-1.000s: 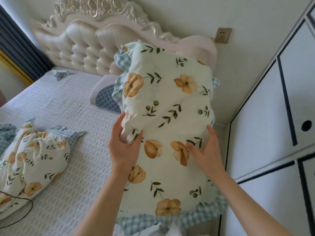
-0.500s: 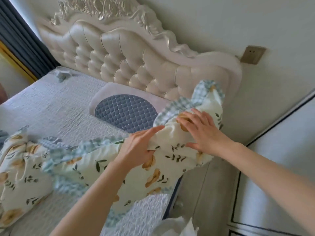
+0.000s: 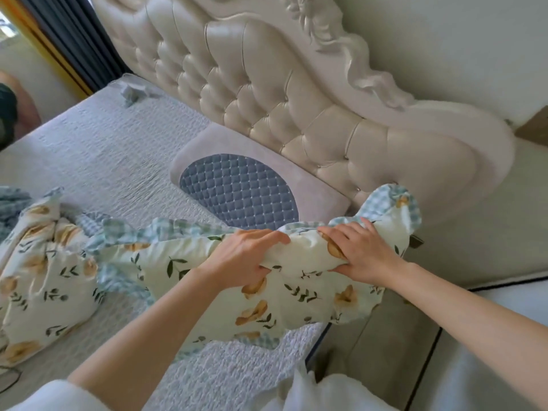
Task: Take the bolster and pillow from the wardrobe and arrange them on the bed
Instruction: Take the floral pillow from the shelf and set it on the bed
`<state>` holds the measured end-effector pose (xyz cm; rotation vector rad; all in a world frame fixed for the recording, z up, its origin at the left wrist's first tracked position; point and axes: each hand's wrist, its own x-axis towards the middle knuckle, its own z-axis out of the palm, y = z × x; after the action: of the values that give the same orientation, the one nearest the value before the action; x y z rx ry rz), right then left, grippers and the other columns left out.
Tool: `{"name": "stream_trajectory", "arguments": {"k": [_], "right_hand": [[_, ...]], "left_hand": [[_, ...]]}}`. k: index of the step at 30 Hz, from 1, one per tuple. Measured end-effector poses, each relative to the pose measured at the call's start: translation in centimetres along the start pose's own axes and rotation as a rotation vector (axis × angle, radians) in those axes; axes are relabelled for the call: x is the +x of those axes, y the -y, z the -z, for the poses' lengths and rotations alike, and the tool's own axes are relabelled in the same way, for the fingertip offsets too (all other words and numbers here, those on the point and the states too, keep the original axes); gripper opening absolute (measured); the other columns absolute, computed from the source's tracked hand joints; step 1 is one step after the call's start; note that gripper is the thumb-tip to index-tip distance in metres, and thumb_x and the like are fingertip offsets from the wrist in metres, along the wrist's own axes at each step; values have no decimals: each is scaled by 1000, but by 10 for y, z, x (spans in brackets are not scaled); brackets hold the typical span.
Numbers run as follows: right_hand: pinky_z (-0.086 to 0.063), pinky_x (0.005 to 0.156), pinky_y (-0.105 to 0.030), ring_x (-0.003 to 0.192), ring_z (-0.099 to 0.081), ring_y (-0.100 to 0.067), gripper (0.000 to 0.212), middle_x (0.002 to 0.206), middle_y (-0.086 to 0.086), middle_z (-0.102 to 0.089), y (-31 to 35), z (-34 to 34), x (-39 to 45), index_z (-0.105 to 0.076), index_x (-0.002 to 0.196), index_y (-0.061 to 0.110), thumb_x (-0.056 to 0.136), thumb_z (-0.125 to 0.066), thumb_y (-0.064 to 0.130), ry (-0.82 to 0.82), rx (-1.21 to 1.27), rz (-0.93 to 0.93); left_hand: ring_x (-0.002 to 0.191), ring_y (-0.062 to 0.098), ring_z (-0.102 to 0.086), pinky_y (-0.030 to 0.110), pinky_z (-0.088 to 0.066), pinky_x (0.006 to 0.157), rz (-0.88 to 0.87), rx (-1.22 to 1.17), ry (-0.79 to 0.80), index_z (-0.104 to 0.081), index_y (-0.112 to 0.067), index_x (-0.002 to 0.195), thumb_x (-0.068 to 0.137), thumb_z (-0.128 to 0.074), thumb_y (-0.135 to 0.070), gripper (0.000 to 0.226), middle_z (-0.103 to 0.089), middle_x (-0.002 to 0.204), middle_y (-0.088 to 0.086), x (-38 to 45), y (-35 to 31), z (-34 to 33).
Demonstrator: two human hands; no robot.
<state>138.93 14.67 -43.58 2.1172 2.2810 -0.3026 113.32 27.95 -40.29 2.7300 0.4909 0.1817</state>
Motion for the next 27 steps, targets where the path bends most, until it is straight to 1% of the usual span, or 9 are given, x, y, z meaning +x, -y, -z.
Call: {"name": "stream_trajectory", "arguments": {"k": [3,8,12,15,18,20,23,25,27], "right_hand": [[-33,105,-47,118,-53,-26,82,126,0,-59,-14,-3,25,-40,138,25,70,-65,64,-37,91,-2],[-42,87,-40,102,-58,-18,70,114,9,-62,-46,-1,80,-40,130,31,72,-63,62,-19,285,-66],[-50,75,-38,84,-61,-18,51,96,8,-66,-75,8,131,-47,114,34,73,-71,52,15,554,-160],[-51,75,-37,87,-61,-19,39,93,7,-64,-97,11,186,-52,100,32,71,-76,45,63,745,-235],[-47,75,-27,97,-60,-14,41,100,17,-63,-115,0,238,-55,103,38,70,-78,44,104,881,-272],[-43,73,-22,103,-56,-16,45,110,13,-59,-129,-24,266,-52,112,32,75,-74,47,226,790,-326],[-41,98,-36,127,-43,-33,64,143,-13,-42,-149,-66,292,-33,141,12,89,-59,39,466,424,-411],[-35,108,-46,135,-33,-36,71,153,-16,-26,-156,-86,299,-17,149,14,91,-54,34,509,395,-450],[-27,112,-50,141,-22,-36,83,158,-13,-14,-162,-97,300,-7,152,19,88,-57,37,456,380,-432]], "left_hand": [[78,22,-67,37,-55,52,18,28,-7,-56,-22,129,66,-74,-14,66,-70,115,-2,20,20,4],[86,25,-68,42,-57,65,65,48,26,-59,-17,126,71,-73,-12,57,-69,111,0,79,59,15],[108,25,-62,42,-52,89,141,51,22,-59,-15,129,78,-65,-5,52,-67,118,4,133,93,28],[128,27,-53,44,-39,111,270,72,-154,-65,-12,126,85,-63,-4,42,-64,131,7,164,125,30],[139,27,-38,46,-28,117,622,31,-296,-58,-19,134,93,-61,-17,41,-55,143,1,174,158,10],[144,27,-30,46,-26,118,921,-69,-248,-46,-22,143,92,-60,-21,53,-43,152,1,167,175,-23],[142,30,-31,44,-29,116,1269,-308,-88,-37,-18,147,89,-64,-28,65,-32,157,7,142,178,-91],[136,32,-37,44,-34,111,1455,-540,-142,-36,-15,146,86,-68,-33,70,-36,152,11,127,170,-135],[133,33,-42,47,-39,109,1614,-808,-279,-35,-14,146,86,-69,-38,73,-42,147,13,117,163,-165]]}}
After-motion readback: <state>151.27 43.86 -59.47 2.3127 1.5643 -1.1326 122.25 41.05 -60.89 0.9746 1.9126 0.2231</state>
